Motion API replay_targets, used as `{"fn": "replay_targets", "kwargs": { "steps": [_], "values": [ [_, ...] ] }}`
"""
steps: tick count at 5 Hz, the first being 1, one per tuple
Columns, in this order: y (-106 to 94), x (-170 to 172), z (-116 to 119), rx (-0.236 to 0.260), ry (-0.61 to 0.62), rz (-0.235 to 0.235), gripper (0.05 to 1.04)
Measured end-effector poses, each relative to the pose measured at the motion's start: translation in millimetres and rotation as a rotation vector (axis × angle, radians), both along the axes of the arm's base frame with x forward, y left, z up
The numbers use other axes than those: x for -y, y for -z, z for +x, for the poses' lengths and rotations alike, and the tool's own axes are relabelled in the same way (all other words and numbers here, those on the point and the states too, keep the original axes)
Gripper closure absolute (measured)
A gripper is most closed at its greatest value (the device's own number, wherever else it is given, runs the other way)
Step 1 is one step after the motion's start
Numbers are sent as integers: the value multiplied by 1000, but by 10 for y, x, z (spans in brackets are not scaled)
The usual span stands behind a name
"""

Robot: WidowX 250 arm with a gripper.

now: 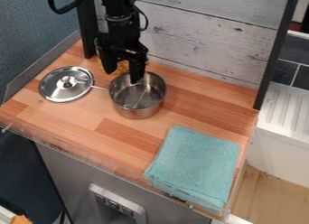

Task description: Move the blue cloth to the middle bottom of the table

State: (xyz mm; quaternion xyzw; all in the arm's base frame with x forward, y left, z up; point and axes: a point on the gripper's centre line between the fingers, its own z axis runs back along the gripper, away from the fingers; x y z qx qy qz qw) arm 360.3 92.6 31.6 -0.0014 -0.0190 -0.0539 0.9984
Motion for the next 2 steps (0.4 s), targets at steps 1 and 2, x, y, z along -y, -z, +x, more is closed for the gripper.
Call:
{"fn": "replay_targets", "kwargs": {
  "steps": [1, 2],
  "values": [
    [138, 16, -47, -40, -5, -9, 82],
    [118, 194, -41, -56, 38, 16, 82]
  ]
}}
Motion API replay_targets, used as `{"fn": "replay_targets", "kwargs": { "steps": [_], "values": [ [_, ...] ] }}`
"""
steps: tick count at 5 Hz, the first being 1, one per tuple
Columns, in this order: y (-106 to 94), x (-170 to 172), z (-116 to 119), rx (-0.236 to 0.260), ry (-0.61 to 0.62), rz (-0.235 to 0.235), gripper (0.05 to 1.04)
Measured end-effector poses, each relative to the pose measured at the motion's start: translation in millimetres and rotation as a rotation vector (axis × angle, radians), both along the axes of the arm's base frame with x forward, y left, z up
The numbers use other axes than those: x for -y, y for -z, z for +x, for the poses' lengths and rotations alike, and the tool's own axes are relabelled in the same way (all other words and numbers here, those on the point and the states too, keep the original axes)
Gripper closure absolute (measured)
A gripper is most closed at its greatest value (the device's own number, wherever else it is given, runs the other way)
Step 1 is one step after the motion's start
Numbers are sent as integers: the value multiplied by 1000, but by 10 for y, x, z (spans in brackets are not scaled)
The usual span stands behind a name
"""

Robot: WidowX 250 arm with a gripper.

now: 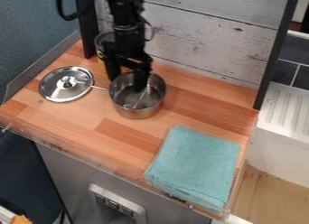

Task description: Move the blue cloth to the middle bottom of the table

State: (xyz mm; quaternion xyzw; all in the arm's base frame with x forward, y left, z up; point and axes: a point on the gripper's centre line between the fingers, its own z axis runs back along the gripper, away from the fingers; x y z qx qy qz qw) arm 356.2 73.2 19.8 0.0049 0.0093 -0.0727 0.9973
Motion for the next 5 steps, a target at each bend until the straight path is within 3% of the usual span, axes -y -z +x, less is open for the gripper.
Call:
{"fn": "replay_targets", "kwargs": {
  "steps": [1, 2, 3, 5],
  "values": [
    [-324, 231, -13, 42, 55, 67, 82],
    [-484, 610, -74, 83, 135, 85, 82],
    [-415, 1002, -190, 69, 213, 71, 82],
    [-156, 1543, -608, 71, 203, 38, 82]
  ]
}}
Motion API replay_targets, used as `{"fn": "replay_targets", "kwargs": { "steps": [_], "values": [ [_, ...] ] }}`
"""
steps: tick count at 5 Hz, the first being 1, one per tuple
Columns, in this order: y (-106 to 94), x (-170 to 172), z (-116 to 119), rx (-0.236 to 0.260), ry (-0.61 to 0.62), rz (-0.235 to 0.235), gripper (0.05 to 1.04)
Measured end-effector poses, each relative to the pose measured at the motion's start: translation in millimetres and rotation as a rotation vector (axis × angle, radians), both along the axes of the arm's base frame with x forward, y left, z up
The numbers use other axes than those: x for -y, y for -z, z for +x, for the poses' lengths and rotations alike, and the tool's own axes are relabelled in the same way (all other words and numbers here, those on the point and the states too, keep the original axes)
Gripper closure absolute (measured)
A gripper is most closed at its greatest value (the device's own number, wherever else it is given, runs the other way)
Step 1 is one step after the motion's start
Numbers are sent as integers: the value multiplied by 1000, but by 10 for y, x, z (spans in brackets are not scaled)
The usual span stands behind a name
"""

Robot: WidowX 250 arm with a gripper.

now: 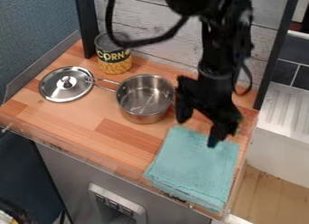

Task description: Move the blue cloth to the middle bottom of the table

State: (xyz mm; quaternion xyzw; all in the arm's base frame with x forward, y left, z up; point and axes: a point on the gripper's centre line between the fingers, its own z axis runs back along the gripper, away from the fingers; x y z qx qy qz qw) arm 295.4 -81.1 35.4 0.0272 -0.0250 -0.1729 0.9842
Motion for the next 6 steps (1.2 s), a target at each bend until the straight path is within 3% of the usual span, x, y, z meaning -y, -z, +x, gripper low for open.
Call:
{"fn": "replay_targets", "kwargs": {
  "steps": [1, 3, 4, 6],
  "values": [
    [81, 116, -99, -3, -6, -12, 82],
    [295, 127, -217, -33, -76, 12, 82],
    [394, 39, -248, -24, -89, 3, 81],
    [469, -224, -248, 53, -11, -17, 83]
  ]
}}
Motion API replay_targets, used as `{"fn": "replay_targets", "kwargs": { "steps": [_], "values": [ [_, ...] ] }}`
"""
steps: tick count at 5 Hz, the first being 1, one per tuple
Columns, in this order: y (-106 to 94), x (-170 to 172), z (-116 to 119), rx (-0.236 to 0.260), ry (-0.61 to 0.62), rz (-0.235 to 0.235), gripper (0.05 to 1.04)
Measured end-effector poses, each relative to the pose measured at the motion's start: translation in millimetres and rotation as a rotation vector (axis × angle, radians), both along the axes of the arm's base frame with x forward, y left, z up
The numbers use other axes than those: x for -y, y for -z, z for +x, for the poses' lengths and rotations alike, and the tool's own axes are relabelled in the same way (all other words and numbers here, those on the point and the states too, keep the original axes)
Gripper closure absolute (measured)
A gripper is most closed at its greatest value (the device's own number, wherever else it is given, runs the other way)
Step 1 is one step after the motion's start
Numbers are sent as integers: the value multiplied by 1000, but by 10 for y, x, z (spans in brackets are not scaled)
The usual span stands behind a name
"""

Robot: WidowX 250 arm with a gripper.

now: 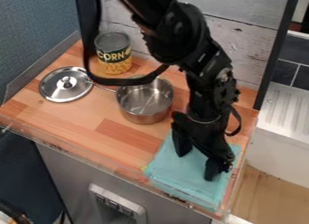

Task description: Move the blue cloth to the middle bottom of the table

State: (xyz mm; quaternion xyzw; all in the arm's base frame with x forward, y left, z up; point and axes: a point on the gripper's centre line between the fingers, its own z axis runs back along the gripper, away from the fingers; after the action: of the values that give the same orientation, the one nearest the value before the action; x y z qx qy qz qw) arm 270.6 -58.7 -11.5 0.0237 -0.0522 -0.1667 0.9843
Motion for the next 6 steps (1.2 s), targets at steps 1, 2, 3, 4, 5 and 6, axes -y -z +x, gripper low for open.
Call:
{"fn": "replay_targets", "kwargs": {
  "steps": [1, 2, 3, 4, 5, 6],
  "values": [
    [-6, -352, 28, 41, 41, 12, 82],
    [-8, -698, 6, 40, 41, 22, 81],
    [0, -1021, -57, 19, 50, 20, 81],
    [-2, -1263, -124, 2, 65, 23, 81],
    [-1, -1416, -172, 1, 88, 20, 81],
    [1, -1451, -189, 3, 129, 12, 81]
  ]
}}
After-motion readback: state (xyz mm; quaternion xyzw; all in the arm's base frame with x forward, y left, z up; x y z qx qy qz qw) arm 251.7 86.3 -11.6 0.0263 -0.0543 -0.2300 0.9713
